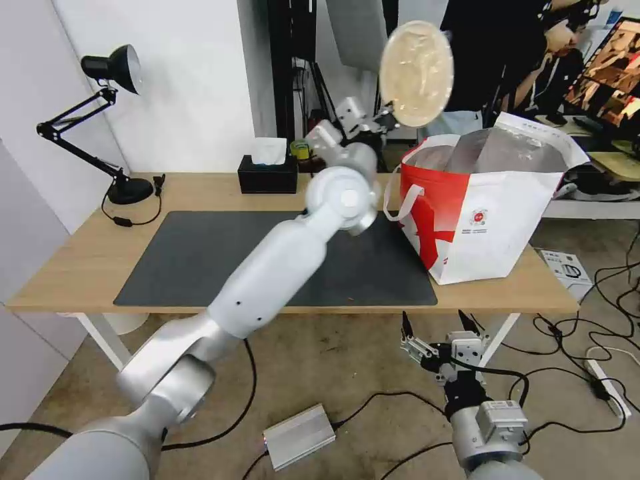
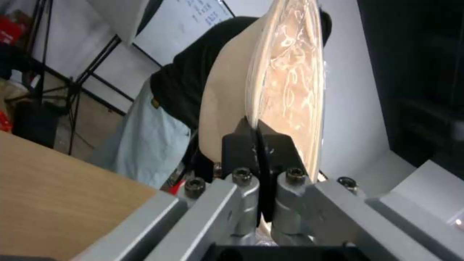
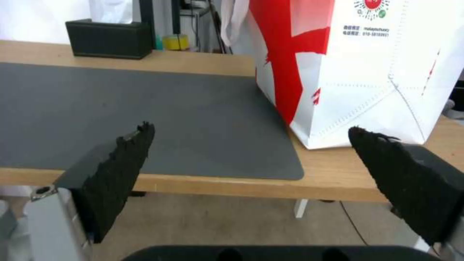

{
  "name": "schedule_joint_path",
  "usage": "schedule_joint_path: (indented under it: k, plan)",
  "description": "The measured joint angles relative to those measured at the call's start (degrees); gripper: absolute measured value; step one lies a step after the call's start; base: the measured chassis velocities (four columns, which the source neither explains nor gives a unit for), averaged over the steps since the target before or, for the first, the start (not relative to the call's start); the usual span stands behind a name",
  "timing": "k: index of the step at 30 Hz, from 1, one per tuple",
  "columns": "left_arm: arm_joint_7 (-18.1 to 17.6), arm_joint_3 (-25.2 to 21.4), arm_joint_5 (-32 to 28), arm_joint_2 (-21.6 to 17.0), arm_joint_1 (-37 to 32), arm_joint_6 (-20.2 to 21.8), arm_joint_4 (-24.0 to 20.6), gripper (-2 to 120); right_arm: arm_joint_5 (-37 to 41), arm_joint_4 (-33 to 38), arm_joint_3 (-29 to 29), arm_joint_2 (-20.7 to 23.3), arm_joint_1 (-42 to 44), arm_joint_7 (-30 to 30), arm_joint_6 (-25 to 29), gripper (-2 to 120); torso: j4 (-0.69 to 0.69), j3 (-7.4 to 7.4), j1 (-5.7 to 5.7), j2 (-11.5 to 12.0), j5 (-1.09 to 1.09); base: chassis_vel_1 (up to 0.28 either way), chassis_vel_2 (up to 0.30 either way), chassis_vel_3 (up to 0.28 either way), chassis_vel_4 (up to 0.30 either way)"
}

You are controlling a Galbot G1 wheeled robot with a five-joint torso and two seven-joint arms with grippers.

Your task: Pick up the trash from the table and place it into the takeout bag.

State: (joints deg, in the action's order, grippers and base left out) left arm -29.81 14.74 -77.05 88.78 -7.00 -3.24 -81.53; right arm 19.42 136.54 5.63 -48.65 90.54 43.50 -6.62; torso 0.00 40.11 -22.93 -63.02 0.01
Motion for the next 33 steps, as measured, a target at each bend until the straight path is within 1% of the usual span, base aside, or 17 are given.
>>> schedule_joint_path:
  k: [2, 4, 7, 8, 12, 16, 23, 33]
  plan:
    - [0.1, 1.5, 0.1, 1.0, 0.9, 0.0, 1.5, 0, 0.0, 0.0, 0.0, 0.0, 0.0, 0.0, 0.0, 100, 0.00, 0.00, 0.00, 0.0, 0.00, 0.000, 0.000, 0.000, 0.000]
    - [0.2, 1.9, 0.1, 1.3, 1.2, 0.0, 1.8, 0, 0.0, 0.0, 0.0, 0.0, 0.0, 0.0, 0.0, 100, 0.00, 0.00, 0.00, 0.0, 0.00, 0.000, 0.000, 0.000, 0.000]
    - [0.5, 3.7, 0.2, 2.4, 2.0, -0.1, 3.3, 0, 0.0, 0.0, 0.0, 0.0, 0.0, 0.0, 0.0, 100, 0.00, 0.00, 0.00, 0.0, 0.00, 0.000, 0.000, 0.000, 0.000]
    - [0.5, 3.7, 0.2, 2.4, 2.0, -0.1, 3.3, 0, 0.0, 0.0, 0.0, 0.0, 0.0, 0.0, 0.0, 100, 0.00, 0.00, 0.00, 0.0, 0.00, 0.000, 0.000, 0.000, 0.000]
    - [0.6, 6.9, 0.2, 2.6, 2.9, -0.1, 3.3, 0, 0.0, 0.0, 0.0, 0.0, 0.0, 0.0, 0.0, 100, 0.00, 0.00, 0.01, 0.0, -0.01, 0.000, 0.000, 0.000, 0.000]
    - [0.9, 8.7, 0.3, 2.6, 3.1, -0.1, 3.3, 0, 0.0, 0.0, 0.0, 0.0, 0.0, 0.0, 0.0, 100, 0.00, 0.00, 0.00, 0.0, 0.00, 0.000, 0.000, 0.000, 0.000]
    - [1.6, 10.3, 1.7, 2.5, 3.3, 0.1, 4.4, 0, 0.0, 0.0, 0.0, 0.0, 0.0, 0.0, 0.0, 100, 0.00, 0.00, 0.01, 0.0, -0.01, 0.000, 0.000, 0.000, 0.000]
    - [-0.1, 11.6, 4.8, 2.5, 3.2, 1.2, 5.7, 0, 0.0, 0.0, 0.0, 0.0, 0.0, 0.0, 0.0, 100, 0.00, 0.00, 0.01, 0.0, -0.01, 0.000, 0.000, 0.000, 0.000]
